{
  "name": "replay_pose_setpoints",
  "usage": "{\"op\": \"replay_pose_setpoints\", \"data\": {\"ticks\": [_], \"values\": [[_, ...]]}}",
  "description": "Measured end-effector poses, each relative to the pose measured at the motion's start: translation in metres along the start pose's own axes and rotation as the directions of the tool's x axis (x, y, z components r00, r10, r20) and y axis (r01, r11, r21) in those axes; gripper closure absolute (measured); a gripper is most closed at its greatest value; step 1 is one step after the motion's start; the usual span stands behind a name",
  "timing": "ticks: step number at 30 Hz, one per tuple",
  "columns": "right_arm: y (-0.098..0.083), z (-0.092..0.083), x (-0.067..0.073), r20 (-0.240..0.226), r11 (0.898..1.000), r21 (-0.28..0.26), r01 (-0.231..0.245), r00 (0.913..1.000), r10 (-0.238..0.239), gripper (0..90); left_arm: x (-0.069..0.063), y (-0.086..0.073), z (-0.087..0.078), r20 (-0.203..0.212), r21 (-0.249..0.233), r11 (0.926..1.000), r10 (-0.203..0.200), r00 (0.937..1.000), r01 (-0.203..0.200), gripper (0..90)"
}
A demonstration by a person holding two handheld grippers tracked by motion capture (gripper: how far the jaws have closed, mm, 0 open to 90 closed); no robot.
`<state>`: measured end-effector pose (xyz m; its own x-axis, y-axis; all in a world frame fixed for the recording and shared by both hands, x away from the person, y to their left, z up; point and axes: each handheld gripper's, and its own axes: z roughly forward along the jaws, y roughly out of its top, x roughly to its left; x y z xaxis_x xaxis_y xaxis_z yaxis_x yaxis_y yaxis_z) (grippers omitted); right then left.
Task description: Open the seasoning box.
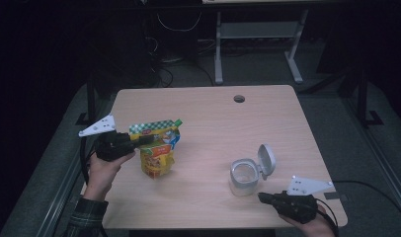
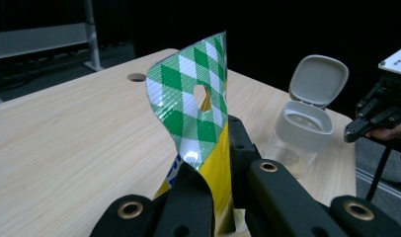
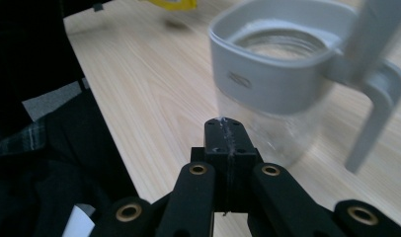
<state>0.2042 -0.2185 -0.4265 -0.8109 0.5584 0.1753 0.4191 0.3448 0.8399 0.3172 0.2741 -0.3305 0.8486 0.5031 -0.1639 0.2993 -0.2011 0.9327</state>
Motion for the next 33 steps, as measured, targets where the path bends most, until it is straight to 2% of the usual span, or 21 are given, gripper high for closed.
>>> {"op": "replay_pose_setpoints", "data": {"ticks": [17, 33], "values": [[0.029, 0.016, 0.017, -0.053, 0.998, -0.041, 0.042, 0.9976, -0.044, 90.0, -0.012, 0.009, 0.005, 0.065, 0.006, 0.9999, 0.009, 0.9979, -0.010, 90.0], [0.053, 0.036, 0.029, -0.057, 0.995, -0.059, 0.074, 0.9953, -0.077, 90.0, -0.019, 0.012, 0.010, 0.102, 0.014, 0.9998, 0.012, 0.9947, -0.013, 90.0]]}}
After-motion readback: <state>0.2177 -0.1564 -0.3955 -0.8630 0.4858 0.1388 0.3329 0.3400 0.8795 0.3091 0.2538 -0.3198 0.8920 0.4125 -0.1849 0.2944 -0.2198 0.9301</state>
